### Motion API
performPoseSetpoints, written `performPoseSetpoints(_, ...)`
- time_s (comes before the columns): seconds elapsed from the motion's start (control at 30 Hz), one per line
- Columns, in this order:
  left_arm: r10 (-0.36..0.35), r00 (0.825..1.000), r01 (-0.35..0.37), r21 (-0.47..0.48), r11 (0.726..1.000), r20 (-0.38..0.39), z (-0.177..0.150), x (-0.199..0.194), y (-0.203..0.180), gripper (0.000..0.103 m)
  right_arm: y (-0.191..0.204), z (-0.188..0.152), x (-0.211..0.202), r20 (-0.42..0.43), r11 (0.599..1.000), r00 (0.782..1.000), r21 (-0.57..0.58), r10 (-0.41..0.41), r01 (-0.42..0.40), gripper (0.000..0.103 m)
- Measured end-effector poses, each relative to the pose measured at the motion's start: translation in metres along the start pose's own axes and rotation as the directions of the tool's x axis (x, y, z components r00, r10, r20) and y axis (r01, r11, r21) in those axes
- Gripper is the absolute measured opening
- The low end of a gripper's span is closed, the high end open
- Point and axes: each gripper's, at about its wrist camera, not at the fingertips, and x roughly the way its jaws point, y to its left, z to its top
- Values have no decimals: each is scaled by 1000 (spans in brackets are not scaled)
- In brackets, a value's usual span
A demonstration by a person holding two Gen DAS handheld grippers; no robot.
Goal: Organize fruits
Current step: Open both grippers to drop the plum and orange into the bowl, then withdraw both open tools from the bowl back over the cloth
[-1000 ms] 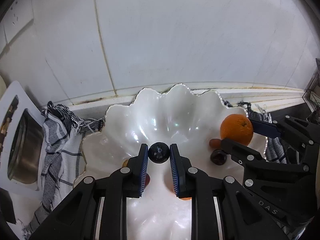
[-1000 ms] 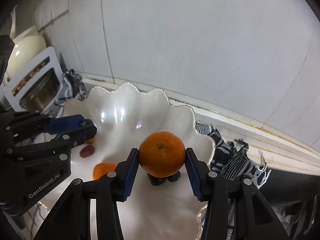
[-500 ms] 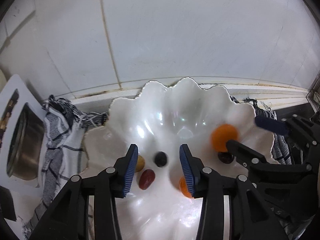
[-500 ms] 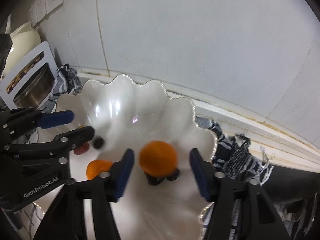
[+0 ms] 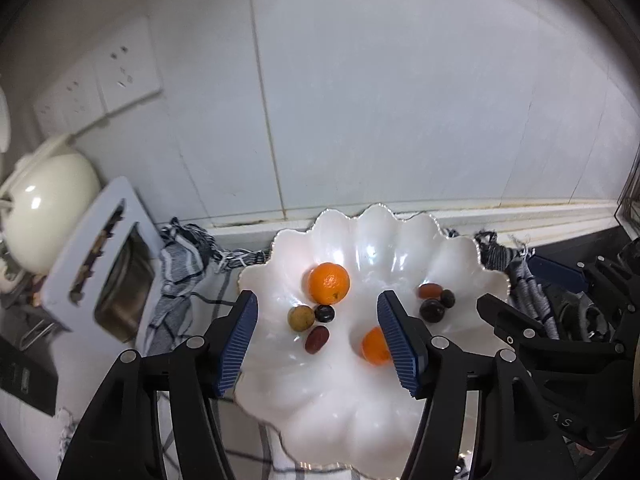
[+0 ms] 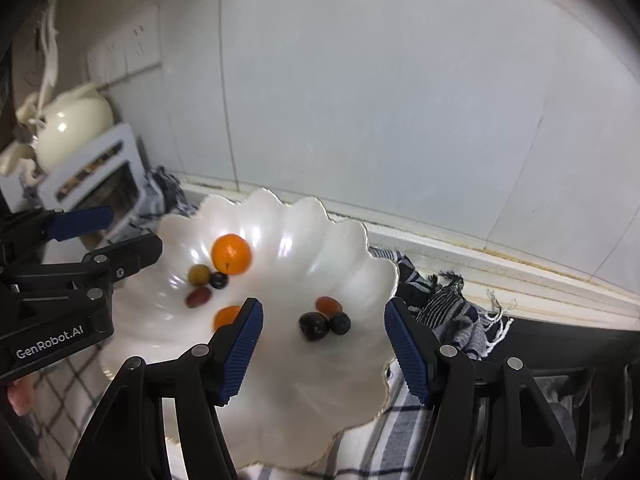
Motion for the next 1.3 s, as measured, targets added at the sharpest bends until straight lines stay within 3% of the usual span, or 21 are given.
performPoseSetpoints(0.4,78,992,-72,-62,995,99,-24,-74,-13,63,-9,-12,-66,119,997,990,-12,79,-78,65)
performPoseSetpoints(0.73,153,980,-134,-142,981,127,-53,-119,-33,63,-17,-32,-108,185,985,969,-78,165,-153,64)
performPoseSetpoints(1.1,249,961,-217,-234,948,120,-80,-156,-54,65,-28,-47,-134,209,951,934,-168,291,-259,64)
performPoseSetpoints(1.3,318,942,-271,-313,910,109,-97,-178,-65,66,-30,-54,-141,207,924,909,-212,361,-319,65)
